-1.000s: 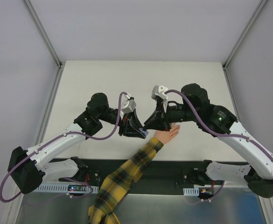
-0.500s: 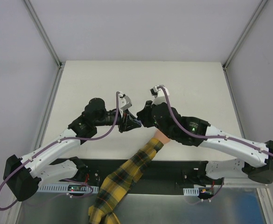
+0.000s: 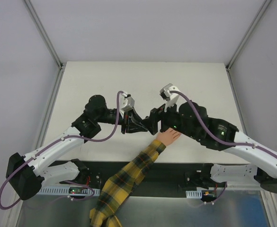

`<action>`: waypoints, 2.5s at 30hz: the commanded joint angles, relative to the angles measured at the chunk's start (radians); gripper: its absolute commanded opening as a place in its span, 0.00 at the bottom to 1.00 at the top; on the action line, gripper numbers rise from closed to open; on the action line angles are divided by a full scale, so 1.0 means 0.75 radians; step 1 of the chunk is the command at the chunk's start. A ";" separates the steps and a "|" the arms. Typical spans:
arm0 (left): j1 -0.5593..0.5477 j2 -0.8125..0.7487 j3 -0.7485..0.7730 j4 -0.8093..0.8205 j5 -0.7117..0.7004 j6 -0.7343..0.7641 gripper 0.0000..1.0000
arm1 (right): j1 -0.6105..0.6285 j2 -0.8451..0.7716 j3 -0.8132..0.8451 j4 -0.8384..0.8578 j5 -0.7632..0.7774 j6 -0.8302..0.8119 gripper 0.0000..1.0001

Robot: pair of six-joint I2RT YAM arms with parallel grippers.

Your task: Paint the nails

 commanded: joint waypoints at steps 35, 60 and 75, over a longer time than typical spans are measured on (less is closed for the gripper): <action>0.052 -0.116 -0.068 0.130 -0.413 -0.011 0.00 | 0.103 0.060 -0.107 -0.006 0.612 0.435 0.01; 0.030 0.043 0.040 0.221 0.265 -0.111 0.00 | -0.070 -0.132 0.030 -0.009 -0.327 -0.221 0.70; -0.026 0.092 0.036 0.371 0.491 -0.222 0.00 | -0.259 -0.046 0.014 0.038 -1.052 -0.371 0.40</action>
